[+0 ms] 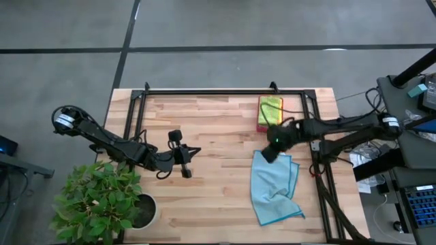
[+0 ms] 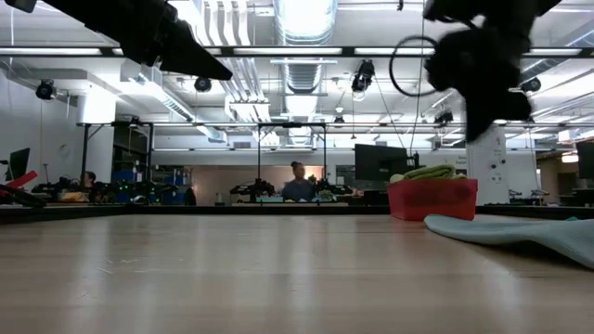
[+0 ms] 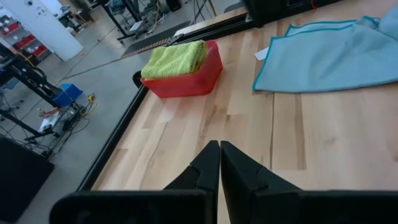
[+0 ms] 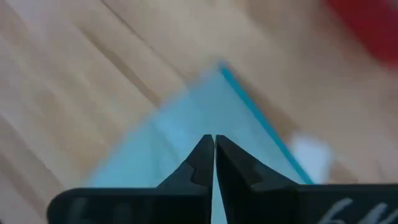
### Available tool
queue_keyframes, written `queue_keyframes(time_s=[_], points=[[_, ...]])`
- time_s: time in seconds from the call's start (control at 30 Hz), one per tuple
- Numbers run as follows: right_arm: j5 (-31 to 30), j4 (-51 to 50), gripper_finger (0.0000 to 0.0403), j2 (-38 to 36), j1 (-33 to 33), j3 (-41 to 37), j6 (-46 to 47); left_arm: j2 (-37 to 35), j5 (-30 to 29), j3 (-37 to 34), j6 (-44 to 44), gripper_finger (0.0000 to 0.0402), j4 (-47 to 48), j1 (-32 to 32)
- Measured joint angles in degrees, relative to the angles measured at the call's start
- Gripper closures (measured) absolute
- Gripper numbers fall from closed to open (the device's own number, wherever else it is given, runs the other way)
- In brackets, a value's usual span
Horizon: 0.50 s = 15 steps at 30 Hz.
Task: Fold microfiber towels
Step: Fold the blue microfiber towel
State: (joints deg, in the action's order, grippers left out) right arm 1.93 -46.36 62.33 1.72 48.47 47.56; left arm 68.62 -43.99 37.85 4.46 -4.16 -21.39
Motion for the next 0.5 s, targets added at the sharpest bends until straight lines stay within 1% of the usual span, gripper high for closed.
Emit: queue_keyframes(time_s=[0.07,0.17,0.23,0.37,0.5], points=[[0.27,-7.32,0.0394,1.35,-1.70,-0.02,2.63,0.00,0.02,0.00,-1.03,0.0402,-0.01,0.00],[-0.03,-19.01,0.0394,3.37,-1.99,-0.58,5.99,0.00,0.02,0.00,-1.10,0.0402,-0.13,0.00],[-0.61,-23.53,0.0394,4.09,-1.97,-1.82,7.05,0.00,0.02,0.00,-1.10,0.0402,-0.13,0.00],[0.16,-22.72,0.0393,3.75,-1.97,-5.51,8.97,0.00,0.02,-0.02,-1.10,0.0402,-0.11,0.00],[1.75,-20.37,0.0371,3.04,-1.84,-8.19,11.62,0.00,0.02,0.00,-1.09,0.0402,0.05,0.00]])
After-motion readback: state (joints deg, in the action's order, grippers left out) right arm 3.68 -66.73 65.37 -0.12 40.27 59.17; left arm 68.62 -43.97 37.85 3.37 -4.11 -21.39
